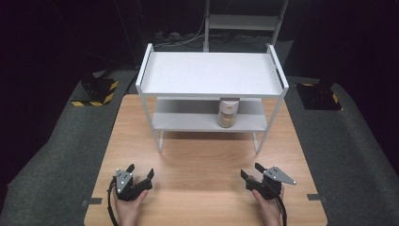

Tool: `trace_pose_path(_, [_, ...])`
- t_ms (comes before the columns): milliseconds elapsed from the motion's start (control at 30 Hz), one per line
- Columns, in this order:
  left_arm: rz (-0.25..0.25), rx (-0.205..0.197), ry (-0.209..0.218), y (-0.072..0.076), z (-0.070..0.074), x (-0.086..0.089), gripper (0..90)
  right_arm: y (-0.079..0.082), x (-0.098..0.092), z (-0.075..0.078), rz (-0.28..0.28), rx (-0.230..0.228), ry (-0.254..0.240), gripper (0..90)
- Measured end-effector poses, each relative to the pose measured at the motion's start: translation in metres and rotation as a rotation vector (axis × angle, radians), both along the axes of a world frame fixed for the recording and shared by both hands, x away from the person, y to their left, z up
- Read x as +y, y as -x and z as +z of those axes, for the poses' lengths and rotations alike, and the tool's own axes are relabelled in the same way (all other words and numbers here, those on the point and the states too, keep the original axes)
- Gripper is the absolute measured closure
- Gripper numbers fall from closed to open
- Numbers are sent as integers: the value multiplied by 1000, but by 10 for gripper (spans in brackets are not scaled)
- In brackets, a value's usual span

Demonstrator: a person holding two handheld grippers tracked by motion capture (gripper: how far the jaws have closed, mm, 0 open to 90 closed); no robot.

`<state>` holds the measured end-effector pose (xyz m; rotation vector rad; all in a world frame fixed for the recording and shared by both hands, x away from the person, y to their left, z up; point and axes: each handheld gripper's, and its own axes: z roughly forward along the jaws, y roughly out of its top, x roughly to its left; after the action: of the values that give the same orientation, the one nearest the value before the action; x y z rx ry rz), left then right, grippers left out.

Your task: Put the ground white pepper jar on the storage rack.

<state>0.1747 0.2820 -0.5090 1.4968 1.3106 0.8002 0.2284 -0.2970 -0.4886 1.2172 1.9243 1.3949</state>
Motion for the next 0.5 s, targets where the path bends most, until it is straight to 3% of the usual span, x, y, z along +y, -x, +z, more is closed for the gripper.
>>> trace_pose_path(500, [-3, 3, -5, -1, 1, 0, 166, 0, 1, 0, 4, 0, 10, 275])
